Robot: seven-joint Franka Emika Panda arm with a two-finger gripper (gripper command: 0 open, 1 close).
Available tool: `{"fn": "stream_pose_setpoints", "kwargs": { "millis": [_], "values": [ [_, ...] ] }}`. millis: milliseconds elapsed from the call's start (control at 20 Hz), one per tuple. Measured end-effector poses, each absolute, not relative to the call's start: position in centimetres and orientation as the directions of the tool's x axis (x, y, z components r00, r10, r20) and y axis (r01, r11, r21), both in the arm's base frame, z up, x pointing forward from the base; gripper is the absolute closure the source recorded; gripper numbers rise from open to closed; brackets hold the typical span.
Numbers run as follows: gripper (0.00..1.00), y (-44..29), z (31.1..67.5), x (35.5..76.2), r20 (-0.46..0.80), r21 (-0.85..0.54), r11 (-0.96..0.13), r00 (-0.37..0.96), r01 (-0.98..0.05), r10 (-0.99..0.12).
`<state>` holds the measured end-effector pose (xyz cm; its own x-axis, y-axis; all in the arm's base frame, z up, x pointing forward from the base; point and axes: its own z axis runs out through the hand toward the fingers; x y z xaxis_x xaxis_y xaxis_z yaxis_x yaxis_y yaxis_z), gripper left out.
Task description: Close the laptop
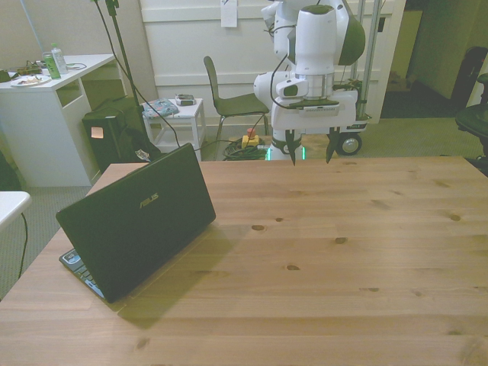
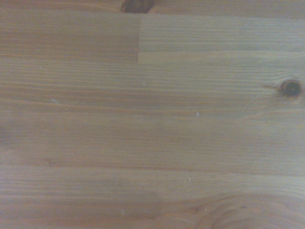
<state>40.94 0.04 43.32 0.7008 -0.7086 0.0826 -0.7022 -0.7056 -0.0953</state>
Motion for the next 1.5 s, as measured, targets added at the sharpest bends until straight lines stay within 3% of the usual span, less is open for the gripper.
{"fn": "stream_pose_setpoints", "kwargs": {
  "millis": [300,650,950,1250,1500],
  "values": [
    [0.00,-1.2,44.5,41.5,0.090,-0.115,-0.701,0.695,-0.704,-0.713],
    [0.00,-5.5,51.3,44.7,0.105,-0.159,-0.695,0.688,-0.701,-0.718],
    [0.00,-11.9,56.6,49.6,0.138,-0.186,-0.680,0.667,-0.709,-0.732],
    [0.00,-17.3,58.4,55.8,0.148,-0.146,-0.714,0.698,-0.685,-0.701],
    [0.00,-21.0,58.3,58.6,0.134,-0.046,-0.800,0.790,-0.598,-0.598]
  ]
}}
